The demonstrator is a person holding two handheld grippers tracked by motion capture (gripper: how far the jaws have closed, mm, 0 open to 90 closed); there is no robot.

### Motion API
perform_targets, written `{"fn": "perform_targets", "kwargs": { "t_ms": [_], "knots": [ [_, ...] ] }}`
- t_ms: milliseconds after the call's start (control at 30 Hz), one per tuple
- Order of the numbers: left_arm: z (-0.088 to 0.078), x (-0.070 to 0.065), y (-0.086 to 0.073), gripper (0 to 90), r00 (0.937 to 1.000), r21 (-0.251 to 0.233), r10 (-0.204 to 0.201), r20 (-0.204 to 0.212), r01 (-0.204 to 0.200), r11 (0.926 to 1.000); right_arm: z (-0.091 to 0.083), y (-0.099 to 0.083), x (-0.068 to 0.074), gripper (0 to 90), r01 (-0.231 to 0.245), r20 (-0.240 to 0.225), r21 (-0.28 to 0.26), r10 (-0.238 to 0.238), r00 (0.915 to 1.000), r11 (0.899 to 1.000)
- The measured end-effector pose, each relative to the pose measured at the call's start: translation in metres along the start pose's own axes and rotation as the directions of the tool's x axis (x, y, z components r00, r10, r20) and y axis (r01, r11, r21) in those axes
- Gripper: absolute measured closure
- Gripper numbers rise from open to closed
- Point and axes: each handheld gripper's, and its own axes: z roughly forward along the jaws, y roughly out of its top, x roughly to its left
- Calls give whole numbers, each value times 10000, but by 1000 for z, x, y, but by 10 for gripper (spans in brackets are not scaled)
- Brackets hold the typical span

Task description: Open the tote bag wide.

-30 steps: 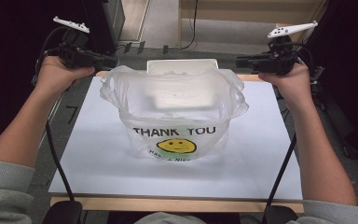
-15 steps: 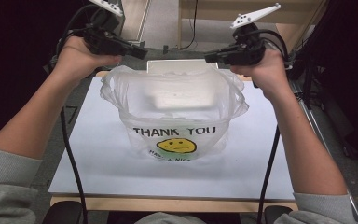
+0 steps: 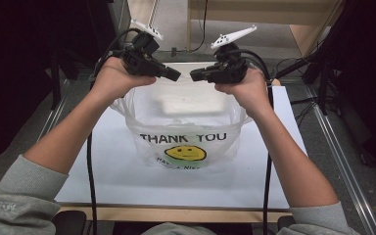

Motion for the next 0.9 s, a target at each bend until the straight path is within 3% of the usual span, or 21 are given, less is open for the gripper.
{"fn": "perform_targets", "kwargs": {
  "t_ms": [100,300,533,733,900],
  "knots": [
    [10,3,-13,900,9996,133,-281,-100,282,9995,11,-9,3,873,92,448,300,-106,9989,9995],
    [20,6,-38,900,9987,302,-421,-282,430,9986,24,-29,4,872,-253,435,593,227,9988,9979],
    [28,7,-69,900,9975,617,-506,-488,536,9967,25,-43,3,879,-502,366,908,470,9982,9946],
    [33,15,-92,900,9947,802,-959,-375,986,9919,23,-55,3,881,-702,514,1220,643,9966,9900],
    [33,20,-105,900,9911,975,-1269,-398,1303,9867,18,-64,2,879,-804,567,1124,744,9956,9904]
  ]
}}
